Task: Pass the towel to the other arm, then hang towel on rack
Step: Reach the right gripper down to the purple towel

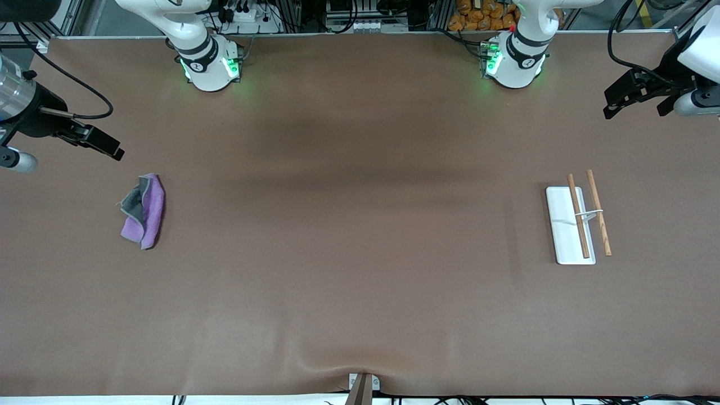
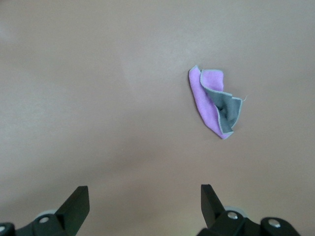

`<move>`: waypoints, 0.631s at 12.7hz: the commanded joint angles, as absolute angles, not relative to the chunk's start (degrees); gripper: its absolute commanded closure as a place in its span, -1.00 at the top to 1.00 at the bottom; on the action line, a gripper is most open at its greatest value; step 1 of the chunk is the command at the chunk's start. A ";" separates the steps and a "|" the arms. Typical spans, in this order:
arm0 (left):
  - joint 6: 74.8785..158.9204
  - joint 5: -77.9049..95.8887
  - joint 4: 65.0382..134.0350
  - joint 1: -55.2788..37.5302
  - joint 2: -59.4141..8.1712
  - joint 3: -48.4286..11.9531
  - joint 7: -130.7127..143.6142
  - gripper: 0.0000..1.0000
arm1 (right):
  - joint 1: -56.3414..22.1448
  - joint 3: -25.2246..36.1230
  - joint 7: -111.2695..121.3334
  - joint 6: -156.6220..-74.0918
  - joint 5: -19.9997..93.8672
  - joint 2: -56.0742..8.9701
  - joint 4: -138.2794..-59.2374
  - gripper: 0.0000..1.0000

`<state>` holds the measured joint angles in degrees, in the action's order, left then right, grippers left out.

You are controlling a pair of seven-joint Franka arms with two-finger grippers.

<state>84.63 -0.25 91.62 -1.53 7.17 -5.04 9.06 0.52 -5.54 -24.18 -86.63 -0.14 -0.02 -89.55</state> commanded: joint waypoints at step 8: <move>84.20 -1.32 90.35 -1.32 6.50 -5.27 8.53 1.00 | 2.71 -5.80 -9.69 -91.29 -1.93 -0.35 -97.00 1.00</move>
